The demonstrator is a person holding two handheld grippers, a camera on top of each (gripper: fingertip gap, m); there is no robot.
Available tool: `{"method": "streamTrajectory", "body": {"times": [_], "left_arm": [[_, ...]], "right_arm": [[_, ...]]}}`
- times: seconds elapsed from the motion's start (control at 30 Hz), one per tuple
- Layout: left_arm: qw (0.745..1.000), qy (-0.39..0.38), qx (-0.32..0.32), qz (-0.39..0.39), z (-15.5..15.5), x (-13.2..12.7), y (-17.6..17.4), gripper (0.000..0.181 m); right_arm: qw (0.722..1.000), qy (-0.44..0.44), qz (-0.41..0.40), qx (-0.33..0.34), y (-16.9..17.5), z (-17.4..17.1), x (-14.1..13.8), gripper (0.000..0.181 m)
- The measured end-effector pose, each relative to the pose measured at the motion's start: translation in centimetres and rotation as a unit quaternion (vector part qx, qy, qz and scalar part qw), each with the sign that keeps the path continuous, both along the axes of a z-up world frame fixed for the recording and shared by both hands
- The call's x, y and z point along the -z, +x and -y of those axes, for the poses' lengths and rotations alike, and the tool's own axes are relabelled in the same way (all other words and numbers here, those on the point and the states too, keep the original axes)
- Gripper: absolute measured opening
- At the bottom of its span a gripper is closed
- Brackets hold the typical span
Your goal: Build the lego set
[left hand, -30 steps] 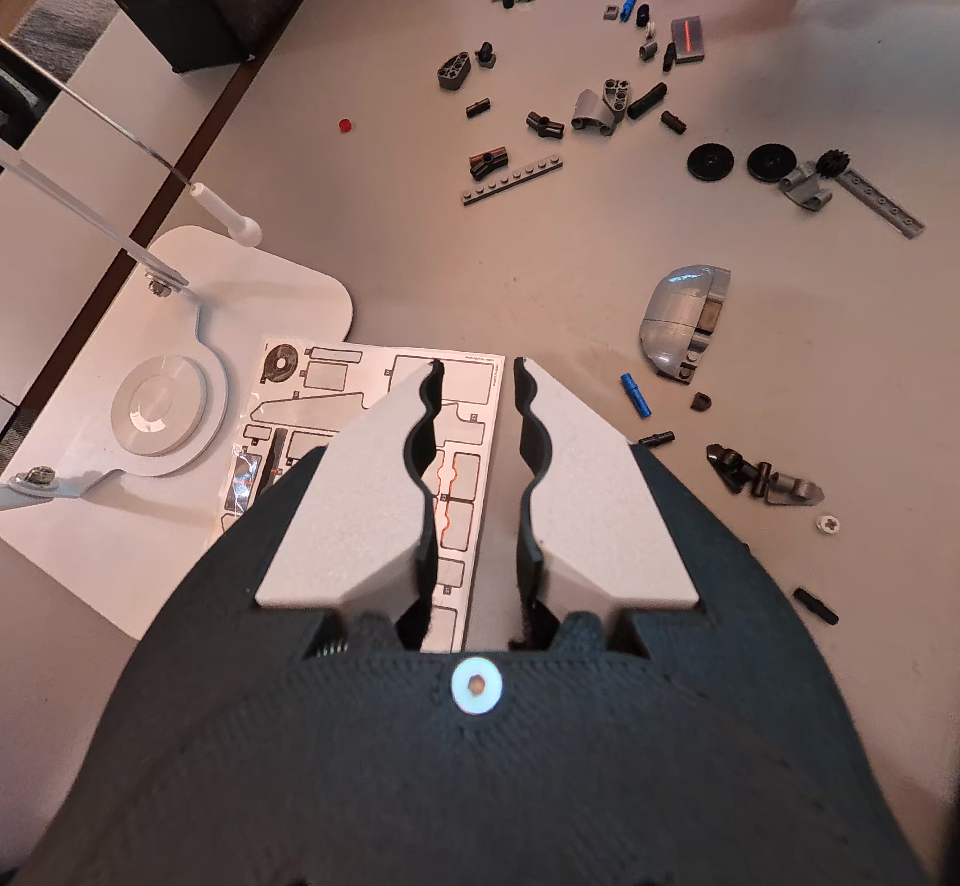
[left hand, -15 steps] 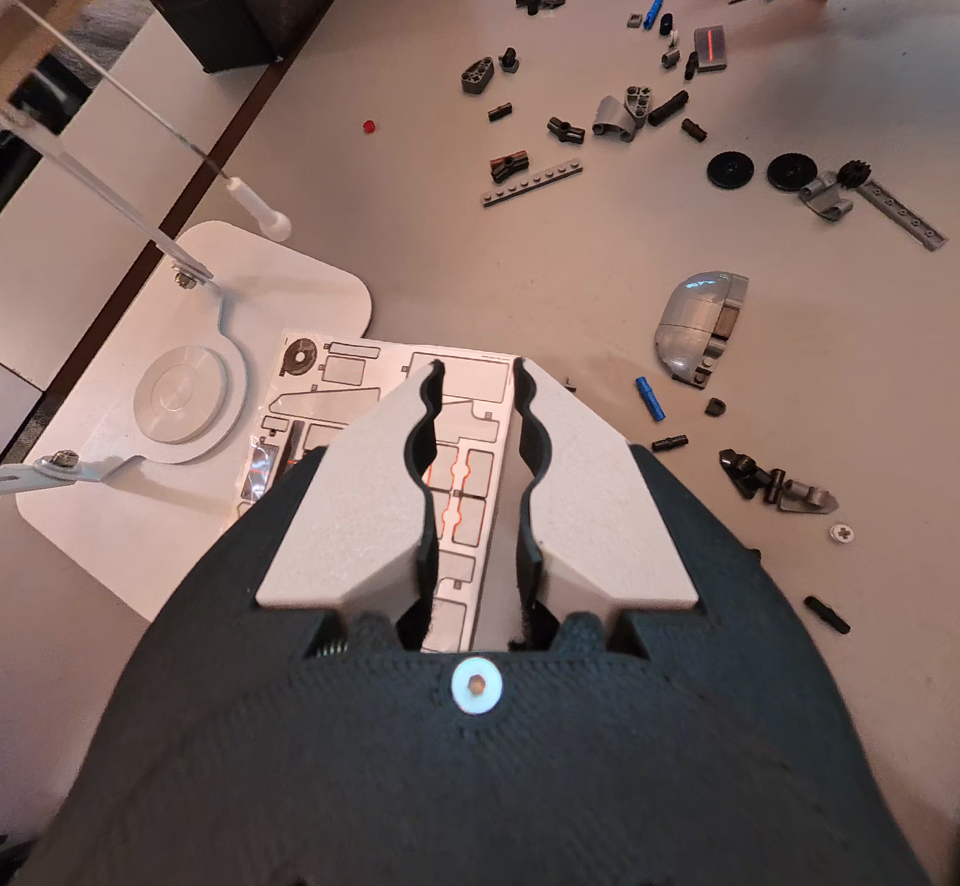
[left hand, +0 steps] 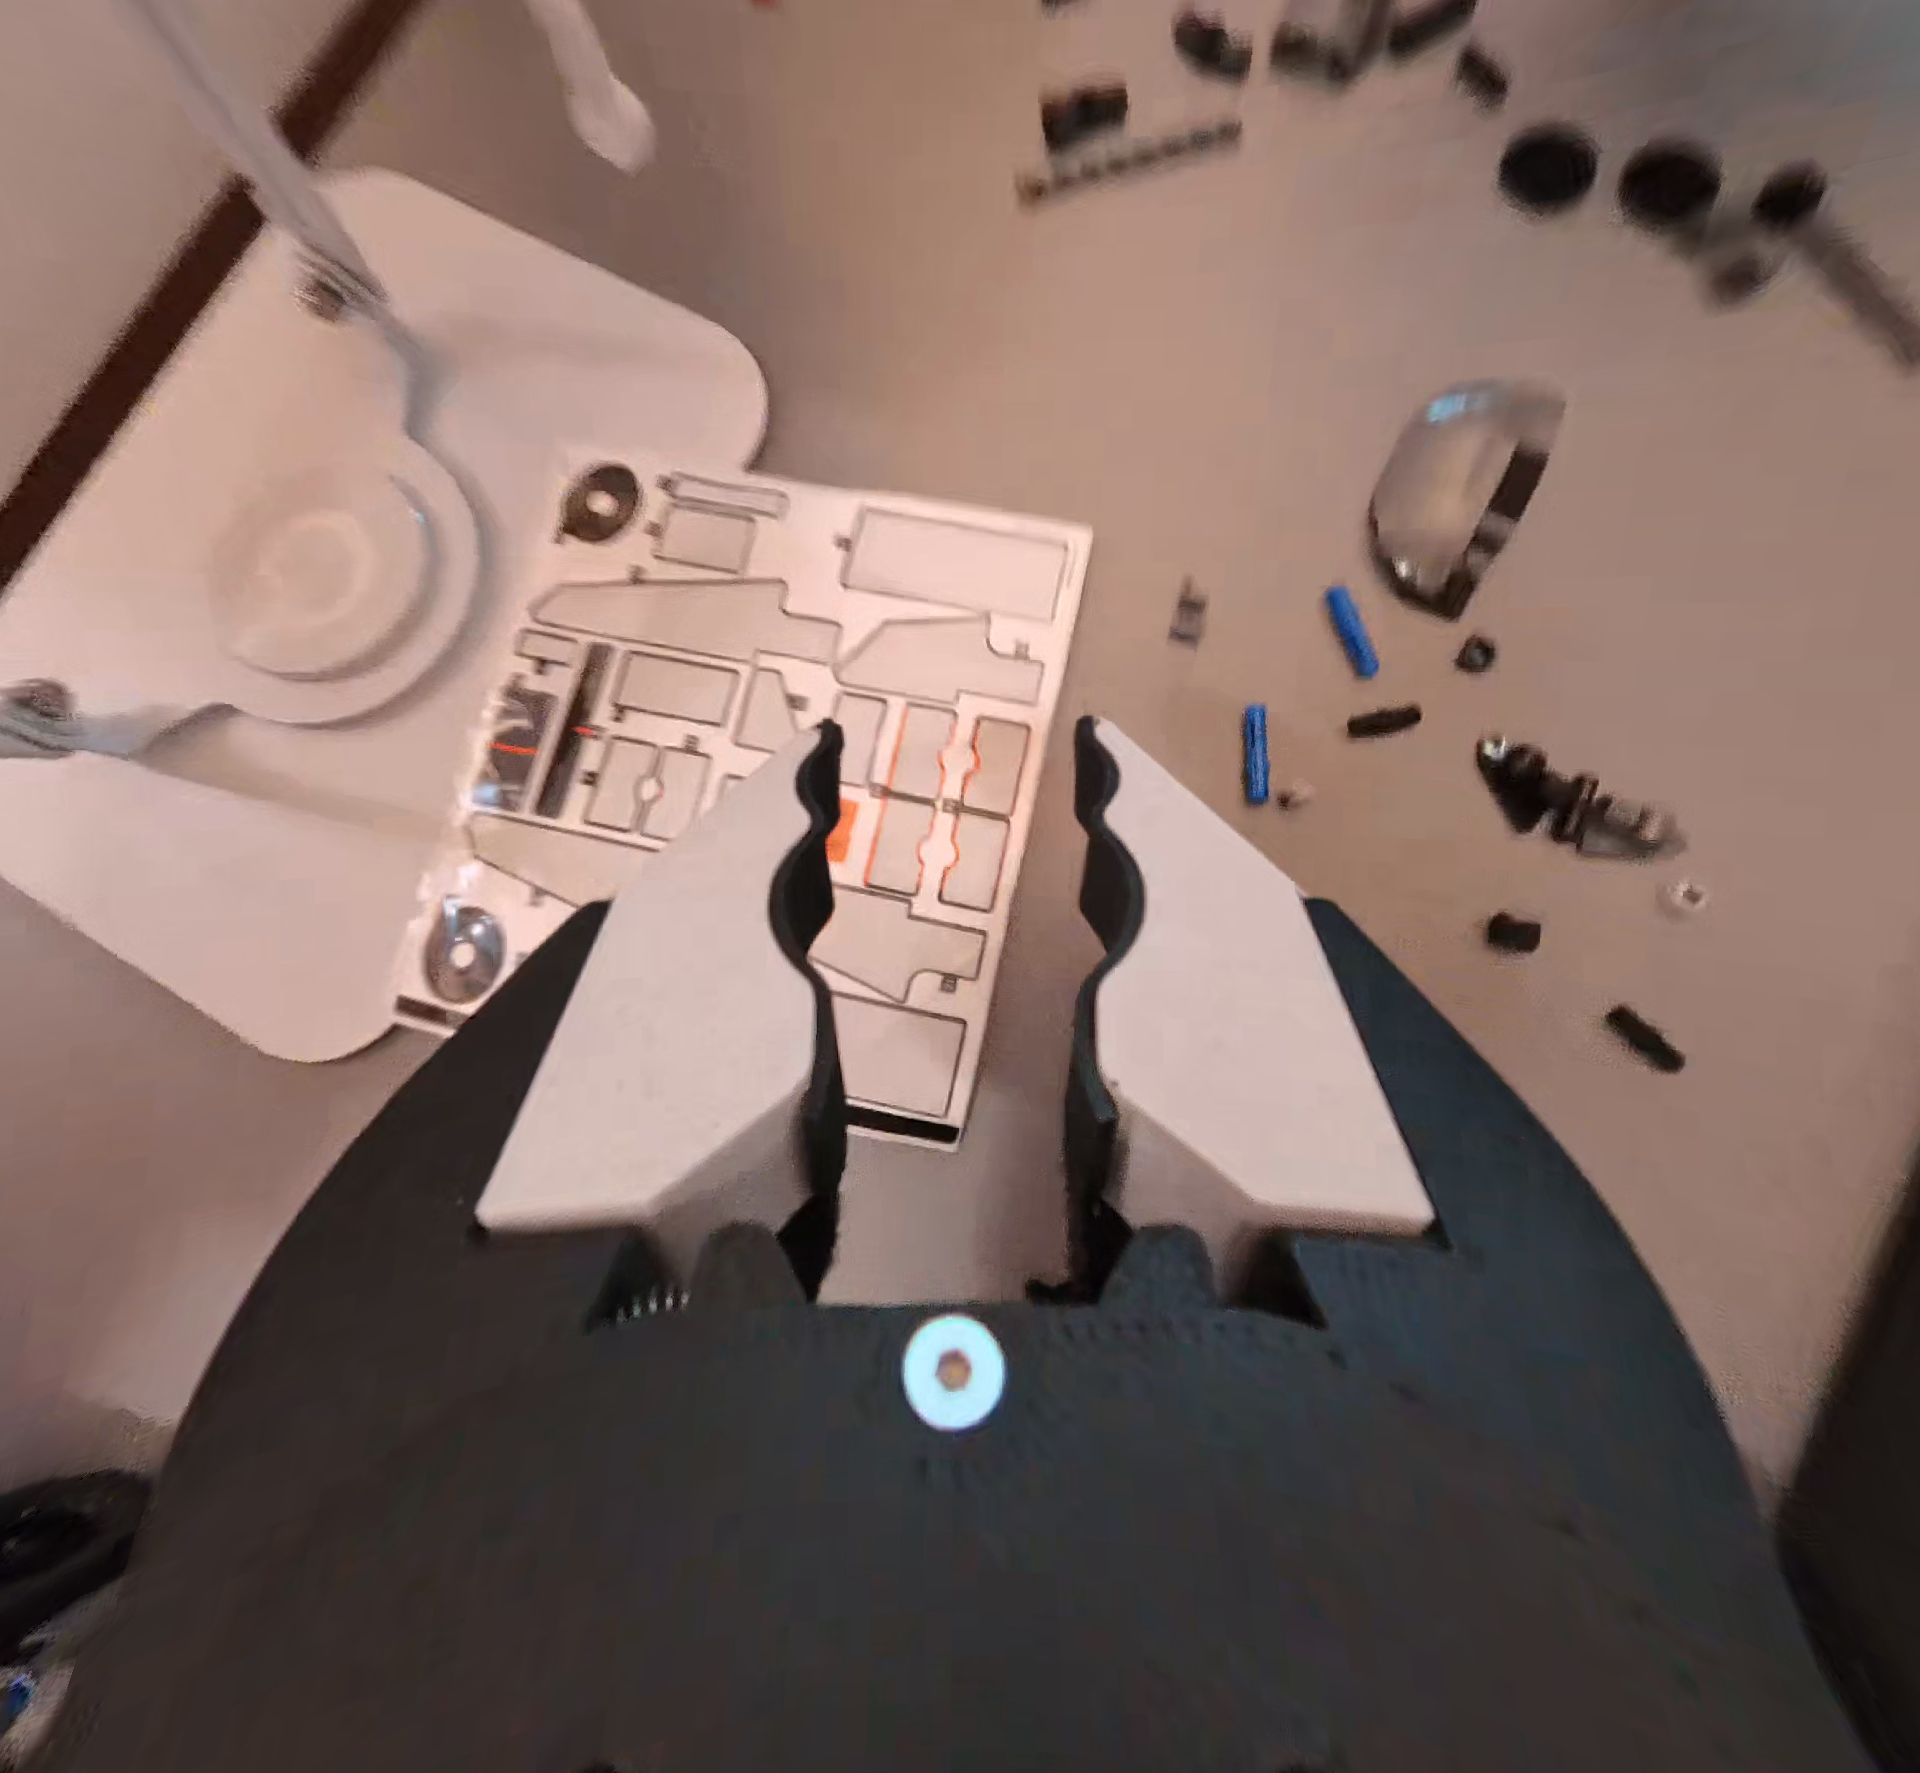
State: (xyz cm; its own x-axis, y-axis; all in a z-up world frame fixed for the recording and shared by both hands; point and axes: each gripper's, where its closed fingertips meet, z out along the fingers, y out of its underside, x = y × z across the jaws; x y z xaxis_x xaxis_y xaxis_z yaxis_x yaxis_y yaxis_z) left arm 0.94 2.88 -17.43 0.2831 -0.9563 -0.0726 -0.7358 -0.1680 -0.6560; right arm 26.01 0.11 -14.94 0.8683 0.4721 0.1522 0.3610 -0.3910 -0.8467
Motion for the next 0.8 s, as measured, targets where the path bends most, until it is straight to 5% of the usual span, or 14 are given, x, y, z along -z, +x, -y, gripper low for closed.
{"method": "streamTrajectory", "body": {"times": [0.27,0.5,0.57,0.8], "left_arm": [[0.993,-0.002,0.034,-0.109,0.7,5.0,0.4,0.050],[0.996,-0.013,0.020,-0.091,0.2,5.3,0.9,0.021],[0.995,0.003,0.004,-0.099,-0.4,5.4,0.9,0.000],[0.990,0.062,0.029,-0.123,1.0,5.4,4.5,0.000]], "right_arm": [[1.000,0.000,-0.003,0.003,0.2,0.1,0.0,0.025],[1.000,0.001,-0.003,0.002,0.3,0.1,-0.1,0.025],[1.000,0.002,-0.005,0.003,0.3,0.1,-0.2,0.025],[1.000,-0.003,-0.002,0.006,0.4,0.0,0.1,0.025]]}}
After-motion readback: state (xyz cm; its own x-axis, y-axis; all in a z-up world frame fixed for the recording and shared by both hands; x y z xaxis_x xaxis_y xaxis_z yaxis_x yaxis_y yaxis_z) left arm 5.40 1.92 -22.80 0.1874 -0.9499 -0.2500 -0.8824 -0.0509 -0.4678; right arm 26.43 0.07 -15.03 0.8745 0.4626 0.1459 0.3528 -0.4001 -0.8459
